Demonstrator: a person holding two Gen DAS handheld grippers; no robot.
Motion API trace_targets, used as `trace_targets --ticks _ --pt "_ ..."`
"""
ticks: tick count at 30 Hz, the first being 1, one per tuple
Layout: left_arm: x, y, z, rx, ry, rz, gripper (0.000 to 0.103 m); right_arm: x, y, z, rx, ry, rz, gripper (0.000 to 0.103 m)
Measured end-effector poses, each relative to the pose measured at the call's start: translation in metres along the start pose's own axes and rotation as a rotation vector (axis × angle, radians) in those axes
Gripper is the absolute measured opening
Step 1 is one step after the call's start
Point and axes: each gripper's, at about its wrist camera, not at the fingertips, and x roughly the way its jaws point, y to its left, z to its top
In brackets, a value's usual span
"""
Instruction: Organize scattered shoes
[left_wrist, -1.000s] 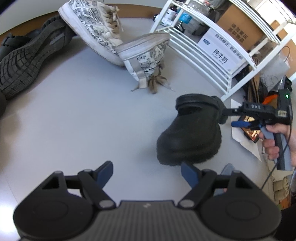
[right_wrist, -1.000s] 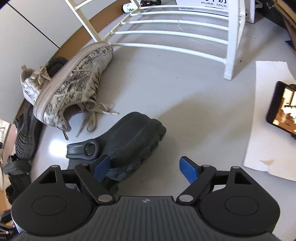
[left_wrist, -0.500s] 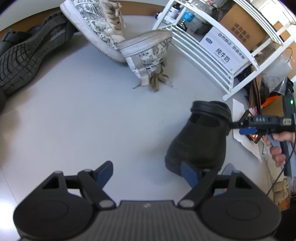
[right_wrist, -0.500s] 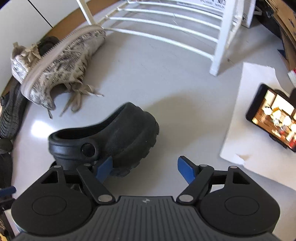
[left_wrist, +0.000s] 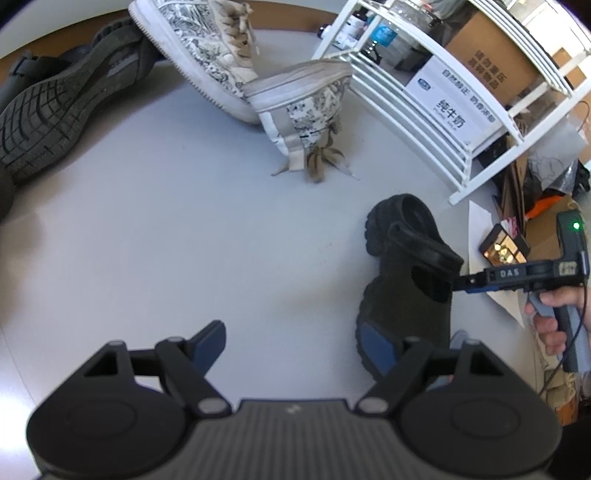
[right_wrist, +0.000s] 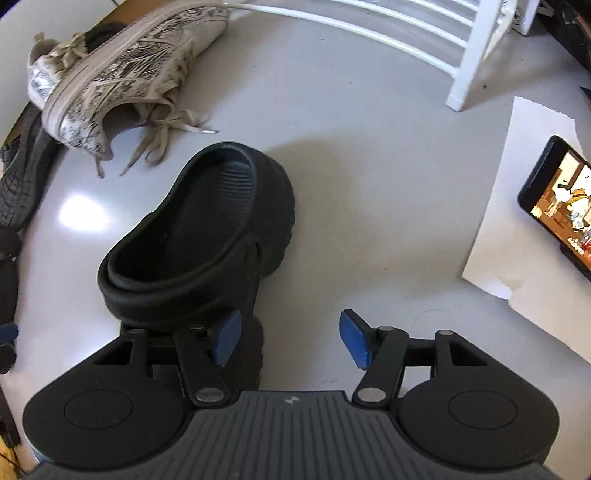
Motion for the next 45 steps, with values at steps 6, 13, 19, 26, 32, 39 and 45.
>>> trace_targets --ticks 6,13,19,26,32,39,45 --pt "-0.002 -0.001 0.000 0.000 0.000 -0.003 0.083 -0.006 0.006 0.000 -0.041 0.012 0.011 0.065" --pt "0.002 -0.001 -0.001 -0.003 0.011 -0.006 0.083 -0.012 0.014 0.001 -0.072 0.028 0.091 0.065" --pt "0.003 -0.001 -0.002 0.001 0.016 -0.011 0.083 -0.004 0.023 0.007 -0.090 0.038 0.139 0.064" --pt "0.003 -0.001 -0.004 0.003 0.026 -0.013 0.083 -0.001 0.029 0.011 -0.166 0.004 0.156 0.032" --pt "0.001 -0.001 -0.006 -0.003 0.025 -0.011 0.083 -0.009 0.037 0.018 -0.243 -0.060 0.156 0.021" --pt "0.001 -0.001 -0.005 -0.003 0.030 -0.012 0.083 -0.020 0.045 0.027 -0.343 -0.114 0.130 0.003" --pt "0.000 0.000 -0.006 -0.009 0.029 -0.011 0.083 -0.020 0.051 0.020 -0.309 -0.092 0.098 0.066"
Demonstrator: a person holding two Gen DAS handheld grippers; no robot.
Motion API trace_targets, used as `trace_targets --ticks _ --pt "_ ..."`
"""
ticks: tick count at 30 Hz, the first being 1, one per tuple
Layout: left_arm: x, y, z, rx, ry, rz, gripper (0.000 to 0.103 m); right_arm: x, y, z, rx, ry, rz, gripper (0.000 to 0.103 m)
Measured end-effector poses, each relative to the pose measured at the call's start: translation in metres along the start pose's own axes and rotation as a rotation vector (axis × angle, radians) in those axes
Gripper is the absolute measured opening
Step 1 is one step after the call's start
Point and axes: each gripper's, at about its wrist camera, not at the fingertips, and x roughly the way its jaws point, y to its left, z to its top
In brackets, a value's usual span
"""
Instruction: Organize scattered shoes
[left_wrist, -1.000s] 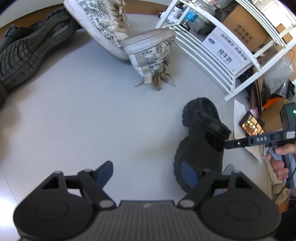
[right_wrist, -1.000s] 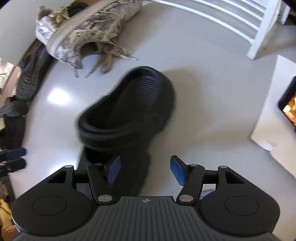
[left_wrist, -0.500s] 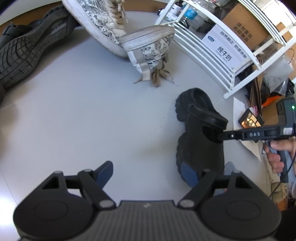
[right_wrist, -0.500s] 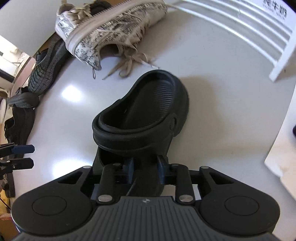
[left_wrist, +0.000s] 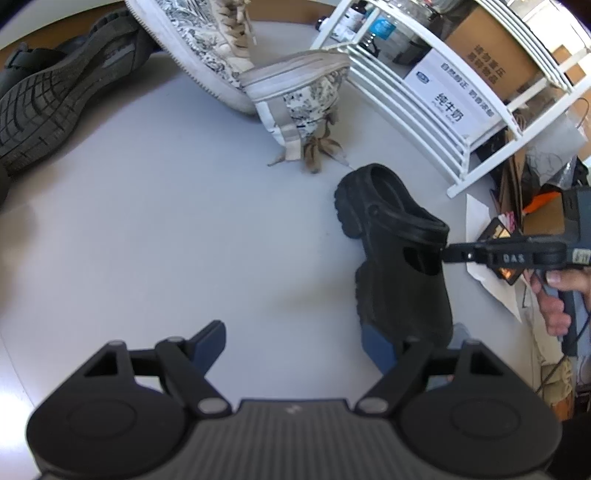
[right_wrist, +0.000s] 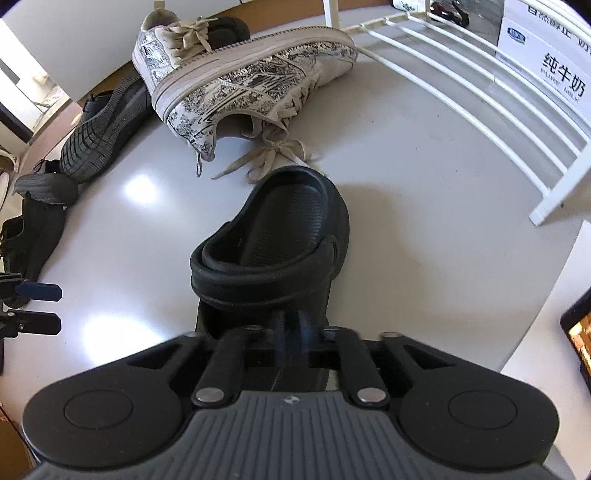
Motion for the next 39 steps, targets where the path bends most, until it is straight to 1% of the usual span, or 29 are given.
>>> trace_targets --ticks 1,5,6,8,11,12,16,22,26,29,33,35,37,38,39 --pt "0.000 0.000 0.000 -0.001 0.002 0.001 0.083 0.000 0.002 -0.002 0.002 0.001 0.002 0.073" --pt "0.001 0.002 -0.001 -0.007 0.006 -0.001 0.083 -0.002 0.015 -0.008 -0.032 -0.020 0.001 0.076" --pt "0.001 0.002 -0.001 -0.008 0.006 -0.003 0.083 0.001 0.018 -0.010 -0.038 -0.013 0.011 0.079" --pt "0.000 0.001 0.000 -0.008 0.005 -0.004 0.083 0.010 0.025 -0.012 -0.052 0.006 0.016 0.082" --pt "0.000 0.001 0.000 -0.008 0.005 -0.006 0.083 0.024 0.039 -0.016 -0.097 0.022 -0.018 0.082" --pt "0.000 0.002 0.000 -0.008 0.005 -0.006 0.083 0.028 0.044 -0.017 -0.118 0.023 -0.036 0.086" --pt "0.000 0.003 -0.001 -0.011 0.008 -0.005 0.084 0.034 0.057 -0.020 -0.200 0.021 -0.072 0.087" --pt "-0.002 0.007 -0.003 -0.029 0.004 -0.006 0.084 0.034 0.044 -0.019 -0.178 0.041 -0.053 0.087" --pt "-0.002 0.012 -0.006 -0.045 0.008 0.005 0.084 0.030 0.035 -0.021 -0.178 0.027 -0.086 0.087" --pt "-0.002 0.015 -0.007 -0.057 0.010 0.011 0.084 0.023 0.026 -0.019 -0.160 0.006 -0.132 0.087" --pt "-0.003 0.016 -0.006 -0.061 0.011 0.010 0.084 0.022 0.026 -0.016 -0.161 -0.023 -0.168 0.087" --pt "-0.003 0.015 -0.006 -0.058 0.012 0.010 0.084 0.028 0.029 -0.015 -0.161 -0.014 -0.155 0.089" --pt "-0.003 0.015 -0.006 -0.056 0.013 0.009 0.085 0.033 0.034 -0.016 -0.171 -0.011 -0.145 0.093" --pt "-0.003 0.015 -0.006 -0.056 0.013 0.008 0.085 0.036 0.036 -0.016 -0.184 -0.011 -0.147 0.096" --pt "-0.002 0.015 -0.006 -0.055 0.015 0.009 0.085 0.040 0.039 -0.017 -0.207 0.001 -0.152 0.096"
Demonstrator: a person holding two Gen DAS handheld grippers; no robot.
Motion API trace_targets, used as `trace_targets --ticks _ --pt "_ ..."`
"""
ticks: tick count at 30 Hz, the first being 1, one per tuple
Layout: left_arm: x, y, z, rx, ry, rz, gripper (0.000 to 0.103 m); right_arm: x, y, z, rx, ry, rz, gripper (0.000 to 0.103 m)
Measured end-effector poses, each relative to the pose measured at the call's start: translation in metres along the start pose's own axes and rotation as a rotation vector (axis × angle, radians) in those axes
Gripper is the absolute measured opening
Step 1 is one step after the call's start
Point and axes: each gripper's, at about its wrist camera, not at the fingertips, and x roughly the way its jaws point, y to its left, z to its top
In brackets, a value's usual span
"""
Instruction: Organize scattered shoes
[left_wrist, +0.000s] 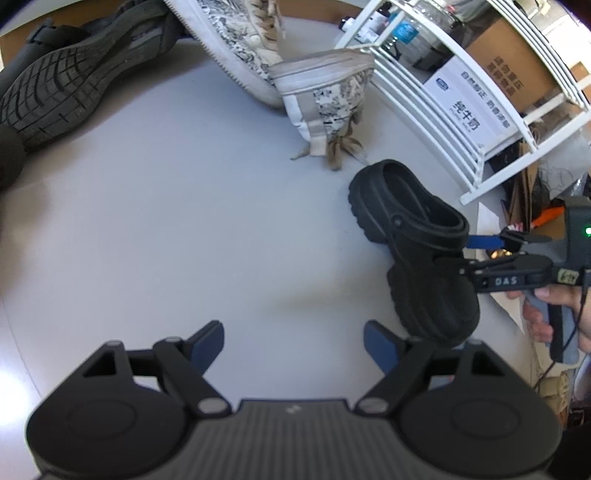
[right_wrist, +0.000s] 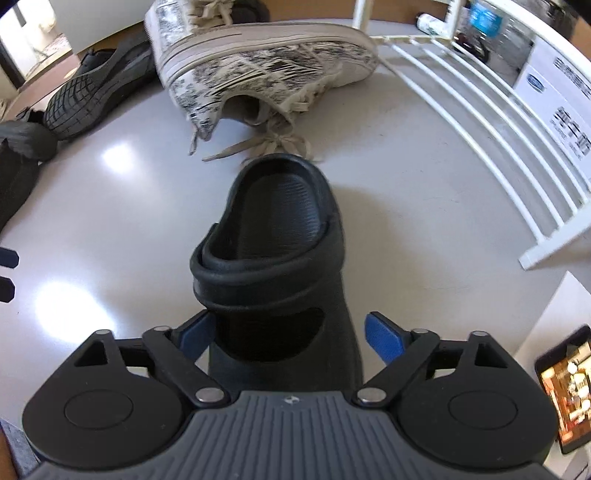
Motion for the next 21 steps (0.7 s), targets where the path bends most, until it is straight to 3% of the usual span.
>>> trace_targets --ticks 8,11,21 --pt "0.002 0.004 -0.001 -0.006 0.005 0.001 0.085 0.009 0.018 -0.009 -0.109 0.045 -0.029 0.096" --pt "0.002 0.004 -0.003 -0.003 0.007 0.000 0.085 0.013 0.006 -0.014 -0.080 0.038 0.011 0.096" --pt "0.003 0.009 -0.005 -0.014 0.010 -0.004 0.085 0.006 -0.005 -0.010 -0.155 0.015 -0.081 0.089"
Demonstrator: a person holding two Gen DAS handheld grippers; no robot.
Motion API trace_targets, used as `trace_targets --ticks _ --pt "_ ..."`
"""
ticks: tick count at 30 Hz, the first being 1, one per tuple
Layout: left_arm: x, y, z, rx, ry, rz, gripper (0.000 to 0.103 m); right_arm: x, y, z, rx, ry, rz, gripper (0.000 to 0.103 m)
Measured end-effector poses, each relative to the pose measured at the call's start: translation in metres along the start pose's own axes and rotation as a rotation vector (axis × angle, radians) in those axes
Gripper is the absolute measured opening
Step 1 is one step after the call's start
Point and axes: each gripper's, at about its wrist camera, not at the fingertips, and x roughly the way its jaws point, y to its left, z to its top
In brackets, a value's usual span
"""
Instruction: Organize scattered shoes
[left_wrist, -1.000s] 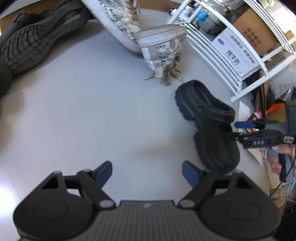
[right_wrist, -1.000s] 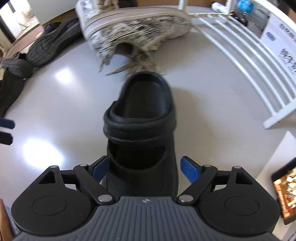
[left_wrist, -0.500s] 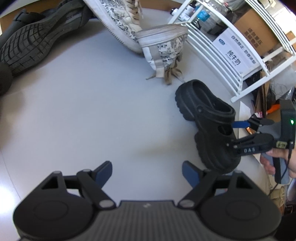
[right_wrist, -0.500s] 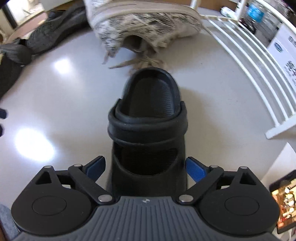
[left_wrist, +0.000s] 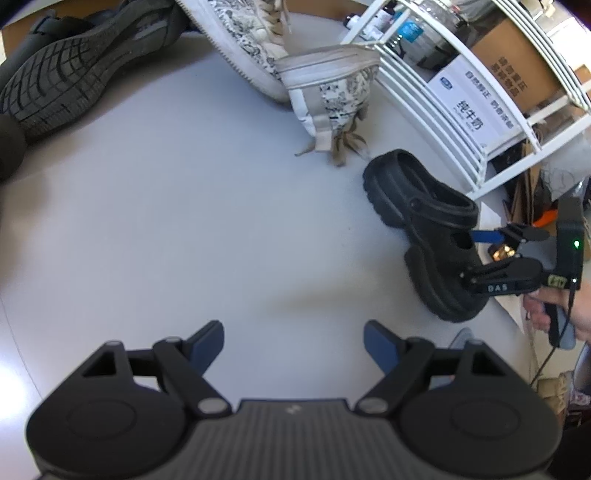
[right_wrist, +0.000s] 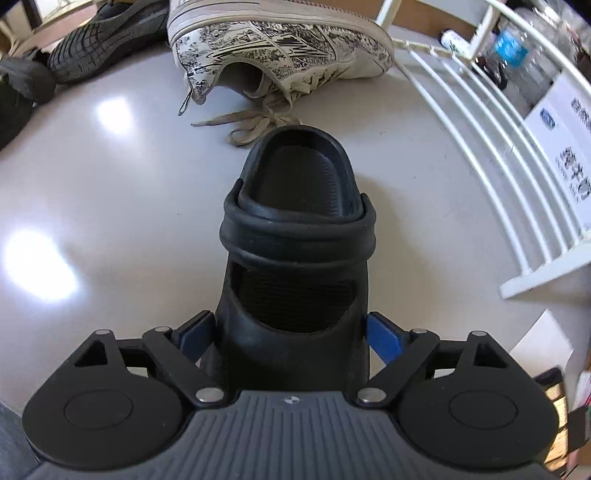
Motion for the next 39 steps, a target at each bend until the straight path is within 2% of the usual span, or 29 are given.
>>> trace_targets --ticks 6,14,23,26,32,34,39 --pt "0.000 0.002 0.001 0.002 -0.003 0.012 0.085 0.000 -0.017 -0.005 0.015 -0.012 -0.055 0.087" --pt "0.000 0.005 0.004 0.007 -0.001 0.029 0.084 -0.002 -0.037 -0.009 0.024 -0.012 -0.081 0.086" --pt "-0.003 0.009 0.010 -0.001 -0.003 0.059 0.083 0.002 -0.060 -0.001 -0.015 -0.023 -0.139 0.082" --pt "-0.002 0.015 0.012 -0.024 0.004 0.054 0.083 0.003 -0.064 0.001 -0.023 -0.039 -0.168 0.081" --pt "-0.001 0.020 0.014 -0.052 0.005 0.042 0.083 0.003 -0.063 -0.001 -0.040 -0.059 -0.172 0.081" --pt "0.001 0.019 0.014 -0.053 0.008 0.040 0.083 0.003 -0.066 -0.002 -0.042 -0.061 -0.162 0.081" --pt "0.004 0.016 0.013 -0.042 0.015 0.028 0.083 0.011 -0.072 0.000 -0.037 -0.067 -0.148 0.092"
